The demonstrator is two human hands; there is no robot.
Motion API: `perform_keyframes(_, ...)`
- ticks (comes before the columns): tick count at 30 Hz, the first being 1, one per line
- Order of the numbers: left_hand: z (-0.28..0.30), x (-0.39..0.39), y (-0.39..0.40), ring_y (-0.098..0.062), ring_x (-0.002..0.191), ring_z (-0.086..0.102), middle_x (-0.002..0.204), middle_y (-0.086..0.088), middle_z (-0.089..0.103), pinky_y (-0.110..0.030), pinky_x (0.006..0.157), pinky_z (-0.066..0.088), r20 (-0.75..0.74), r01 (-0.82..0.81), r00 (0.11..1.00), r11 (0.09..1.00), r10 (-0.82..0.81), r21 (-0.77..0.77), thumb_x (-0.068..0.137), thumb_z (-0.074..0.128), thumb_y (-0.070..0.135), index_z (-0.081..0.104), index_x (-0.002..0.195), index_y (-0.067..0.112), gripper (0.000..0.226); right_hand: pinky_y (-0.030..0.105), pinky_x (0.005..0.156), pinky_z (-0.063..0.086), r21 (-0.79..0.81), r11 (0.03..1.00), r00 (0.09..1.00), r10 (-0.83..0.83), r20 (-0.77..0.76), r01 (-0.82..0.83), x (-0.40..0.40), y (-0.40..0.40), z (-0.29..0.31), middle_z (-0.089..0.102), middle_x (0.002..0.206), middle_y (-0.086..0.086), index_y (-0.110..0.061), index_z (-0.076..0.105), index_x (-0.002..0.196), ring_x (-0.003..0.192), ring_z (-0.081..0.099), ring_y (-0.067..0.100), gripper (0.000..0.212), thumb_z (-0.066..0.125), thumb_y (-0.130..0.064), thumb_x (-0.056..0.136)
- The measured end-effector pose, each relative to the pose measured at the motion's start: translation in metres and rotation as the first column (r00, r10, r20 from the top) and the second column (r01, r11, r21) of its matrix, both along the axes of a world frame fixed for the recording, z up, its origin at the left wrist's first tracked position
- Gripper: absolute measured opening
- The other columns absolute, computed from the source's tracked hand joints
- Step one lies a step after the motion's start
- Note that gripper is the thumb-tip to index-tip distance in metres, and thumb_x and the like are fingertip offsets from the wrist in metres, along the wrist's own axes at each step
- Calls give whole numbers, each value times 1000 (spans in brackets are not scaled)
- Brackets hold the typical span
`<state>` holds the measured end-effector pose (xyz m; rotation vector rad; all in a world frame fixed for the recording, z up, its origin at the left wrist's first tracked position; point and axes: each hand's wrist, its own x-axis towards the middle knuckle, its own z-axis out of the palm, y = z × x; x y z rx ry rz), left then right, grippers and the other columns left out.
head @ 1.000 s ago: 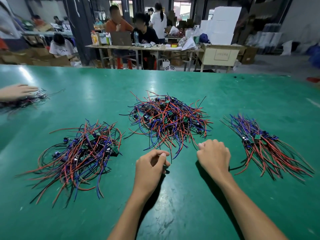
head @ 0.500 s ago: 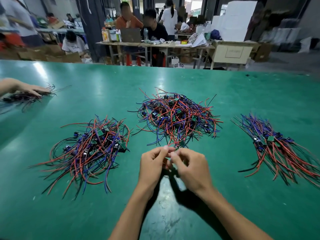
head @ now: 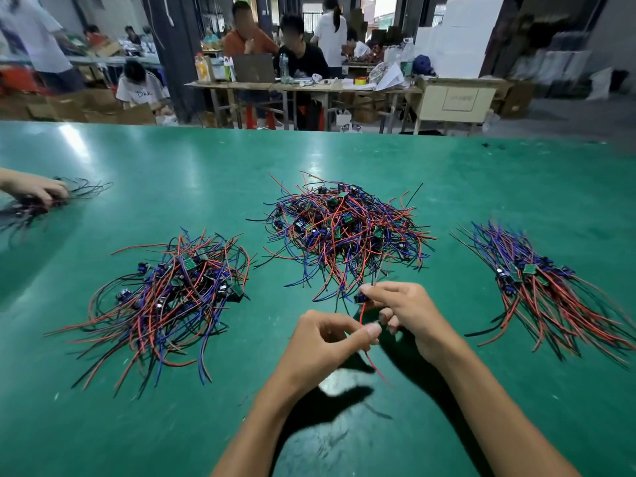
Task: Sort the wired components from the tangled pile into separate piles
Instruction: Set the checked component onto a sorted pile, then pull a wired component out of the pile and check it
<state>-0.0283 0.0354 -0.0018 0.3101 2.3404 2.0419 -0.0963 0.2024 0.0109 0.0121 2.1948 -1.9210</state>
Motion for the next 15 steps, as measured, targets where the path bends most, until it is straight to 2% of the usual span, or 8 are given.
perform_keyframes(2, 1, -2, 2, -19, 56, 57, 74, -17, 73, -25, 53, 43, 48, -82, 996, 994, 79, 68, 93, 64, 52, 76, 78, 12, 45, 17, 45, 38, -107, 991, 996, 87, 13, -85, 1, 5, 6, 75, 81, 3, -16, 79, 84, 53, 53, 8, 23, 77, -39, 85)
perform_keyframes(4, 2, -6, 3, -21, 51, 58, 76, -18, 73, -20, 49, 42, 109, -179, 981, 972, 163, 153, 94, 56, 51, 72, 90, 8, 46, 15, 51, 40, -136, 978, 987, 157, -31, -160, 4, 8, 11, 78, 92, 6, -17, 80, 96, 61, 57, 7, 28, 76, -41, 83)
perform_keyframes(7, 5, -8, 0, -20, 57, 63, 93, -7, 78, -20, 52, 44, 124, -170, 981, 969, 149, 182, 90, 59, 44, 73, 105, 17, 33, 15, 56, 44, -148, 955, 963, 239, -124, -256, 8, 9, 14, 78, 93, 5, -23, 79, 104, 70, 62, 8, 26, 75, -39, 84)
perform_keyframes(9, 6, -7, -3, -15, 64, 63, 102, -1, 78, -18, 58, 46, 135, -142, 984, 965, 114, 219, 93, 63, 37, 77, 105, 25, 22, 16, 61, 47, -145, 943, 946, 273, -174, -299, 9, 8, 16, 78, 93, 6, -25, 80, 104, 74, 64, 10, 22, 77, -37, 86)
perform_keyframes(11, 6, -6, -6, -9, 68, 61, 102, 1, 78, -16, 61, 46, 169, -180, 976, 947, 137, 267, 88, 70, 36, 79, 101, 28, 19, 17, 66, 49, -146, 936, 933, 287, -215, -322, 10, 10, 18, 79, 96, 7, -25, 80, 105, 77, 66, 11, 22, 75, -36, 86)
perform_keyframes(13, 7, -6, -10, -6, 73, 60, 99, 3, 77, -15, 64, 46, 189, -214, 968, 934, 164, 285, 79, 74, 39, 79, 107, 24, 31, 17, 69, 50, -136, 931, 921, 298, -251, -338, 11, 12, 19, 79, 99, 6, -26, 80, 106, 80, 67, 10, 22, 74, -35, 87)
perform_keyframes(15, 6, -7, -12, -7, 77, 58, 95, 4, 73, -17, 68, 46, 220, -203, 967, 912, 128, 358, 77, 80, 33, 76, 115, 16, 42, 17, 71, 50, -120, 929, 911, 306, -278, -349, 11, 13, 19, 79, 99, 5, -27, 80, 107, 81, 66, 10, 21, 74, -31, 87)
